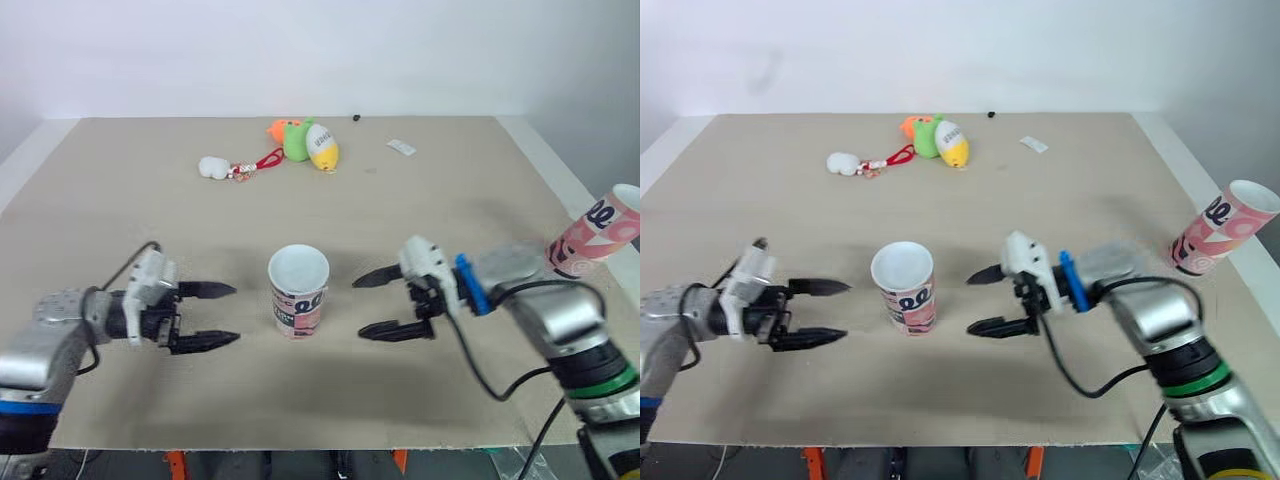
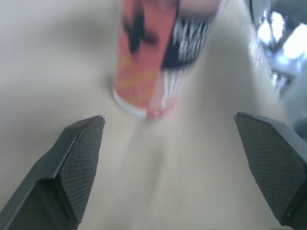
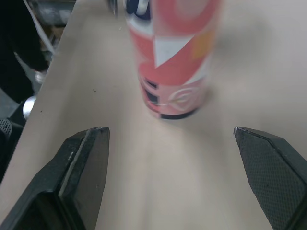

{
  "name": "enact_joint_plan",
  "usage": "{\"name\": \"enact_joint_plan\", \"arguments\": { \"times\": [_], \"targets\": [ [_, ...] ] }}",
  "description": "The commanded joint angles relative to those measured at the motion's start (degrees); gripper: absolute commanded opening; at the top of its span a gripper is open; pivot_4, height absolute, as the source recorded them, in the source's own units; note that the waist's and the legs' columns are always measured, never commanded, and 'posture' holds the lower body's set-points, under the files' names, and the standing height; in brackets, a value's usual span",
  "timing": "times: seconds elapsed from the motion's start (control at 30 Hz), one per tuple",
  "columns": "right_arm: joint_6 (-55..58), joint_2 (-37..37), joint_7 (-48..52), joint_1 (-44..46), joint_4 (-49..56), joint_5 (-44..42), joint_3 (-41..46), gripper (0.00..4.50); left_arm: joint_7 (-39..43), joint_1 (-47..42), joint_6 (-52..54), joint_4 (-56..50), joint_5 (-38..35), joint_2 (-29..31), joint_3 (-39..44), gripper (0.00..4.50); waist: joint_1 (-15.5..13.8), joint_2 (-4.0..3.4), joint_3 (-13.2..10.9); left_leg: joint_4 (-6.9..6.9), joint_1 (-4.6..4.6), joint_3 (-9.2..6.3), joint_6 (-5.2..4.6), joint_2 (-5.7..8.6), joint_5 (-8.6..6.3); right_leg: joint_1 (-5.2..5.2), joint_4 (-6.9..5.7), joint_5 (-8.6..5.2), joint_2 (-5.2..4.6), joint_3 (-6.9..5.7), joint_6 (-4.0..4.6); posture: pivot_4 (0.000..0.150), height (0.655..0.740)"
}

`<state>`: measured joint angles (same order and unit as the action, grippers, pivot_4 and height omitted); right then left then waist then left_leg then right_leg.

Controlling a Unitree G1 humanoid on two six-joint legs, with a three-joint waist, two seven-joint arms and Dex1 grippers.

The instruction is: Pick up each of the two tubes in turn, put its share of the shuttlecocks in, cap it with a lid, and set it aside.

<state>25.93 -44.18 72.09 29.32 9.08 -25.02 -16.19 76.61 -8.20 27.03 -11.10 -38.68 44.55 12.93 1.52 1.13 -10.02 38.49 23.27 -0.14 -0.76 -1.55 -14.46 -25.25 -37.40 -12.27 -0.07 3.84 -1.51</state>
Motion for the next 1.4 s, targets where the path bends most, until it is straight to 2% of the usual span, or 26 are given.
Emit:
{"name": "enact_joint_plan", "arguments": {
  "times": [0.03, 0.27, 0.57, 1.0, 1.1, 1.2, 1.27, 1.4],
  "targets": [
    [-0.59, 3.58, -2.77, -0.74, -0.44, 1.79, -0.35, 4.43, -3.79, 3.27, 2.35, -6.42, -5.65, 0.85, 7.39, 4.5, -0.01, 0.01, 0.0, 0.0, -0.01, 0.01, 0.0, -0.01, 0.0, 0.01, 0.0, 0.0, 0.0, 0.01, 0.01, 0.15, 0.7323],
    [-0.38, 10.18, -3.85, 0.86, -1.93, 3.21, -2.1, 4.43, -6.37, 7.68, 3.6, -10.47, -10.22, 0.88, 11.8, 4.5, -0.1, 0.08, -0.03, 0.01, -0.07, 0.05, 0.22, 0.01, 0.13, 0.04, 0.0, 0.14, -0.01, 0.04, -0.03, 0.15, 0.7323],
    [-2.37, 18.67, -4.53, 4.22, -6.66, 6.16, -4.7, 4.43, -3.64, 13.13, -1.92, -8.92, -7.19, 2.76, 14.13, 4.5, 0.01, 0.11, -0.02, -0.01, -0.13, 0.02, 0.27, -0.12, 0.15, 0.02, -0.01, 0.23, 0.36, 0.05, 0.24, 0.15, 0.7323],
    [-6.08, 26.9, -4.96, 7.77, -15.0, 9.82, -6.24, 4.43, -6.11, 11.61, -0.76, -11.47, -8.47, 4.2, 13.65, 4.5, 0.03, 0.12, -0.02, -0.01, -0.17, -0.01, 0.29, -0.3, 0.17, 0.01, -0.02, 0.32, 0.6, 0.07, 0.39, 0.15, 0.7323],
    [-6.18, 26.55, -3.81, 7.61, -15.29, 9.22, -5.49, 3.68, -7.54, 10.41, 0.41, -12.3, -9.3, 4.44, 13.07, 4.5, 0.02, 0.12, -0.02, -0.01, -0.17, -0.01, 0.31, -0.3, 0.18, 0.01, -0.02, 0.35, 0.6, 0.08, 0.4, 0.15, 0.7323],
    [-5.37, 25.55, -3.49, 7.02, -14.51, 8.35, -4.17, 2.55, -8.73, 8.97, 1.36, -12.81, -9.7, 4.31, 12.19, 4.5, 0.02, 0.12, -0.02, -0.01, -0.18, -0.01, 0.31, -0.31, 0.18, 0.01, -0.03, 0.34, 0.6, 0.07, 0.41, 0.15, 0.7323],
    [-3.86, 24.5, -3.74, 6.87, -13.86, 7.36, -2.52, 2.24, -9.83, 6.94, 1.85, -12.77, -10.52, 3.52, 11.0, 4.5, 0.01, 0.12, -0.02, -0.01, -0.17, -0.02, 0.31, -0.3, 0.18, 0.01, -0.03, 0.34, 0.61, 0.07, 0.41, 0.15, 0.7323],
    [1.21, 22.14, -4.35, 6.16, -12.29, 3.32, 2.42, 2.24, -14.24, -0.36, 3.32, -12.63, -14.37, -0.87, 7.82, 4.5, -0.26, 0.14, -0.01, 0.0, -0.16, -0.13, 0.45, -0.22, 0.26, 0.09, -0.02, 0.37, 0.6, 0.09, 0.32, 0.15, 0.7323]
  ]
}}
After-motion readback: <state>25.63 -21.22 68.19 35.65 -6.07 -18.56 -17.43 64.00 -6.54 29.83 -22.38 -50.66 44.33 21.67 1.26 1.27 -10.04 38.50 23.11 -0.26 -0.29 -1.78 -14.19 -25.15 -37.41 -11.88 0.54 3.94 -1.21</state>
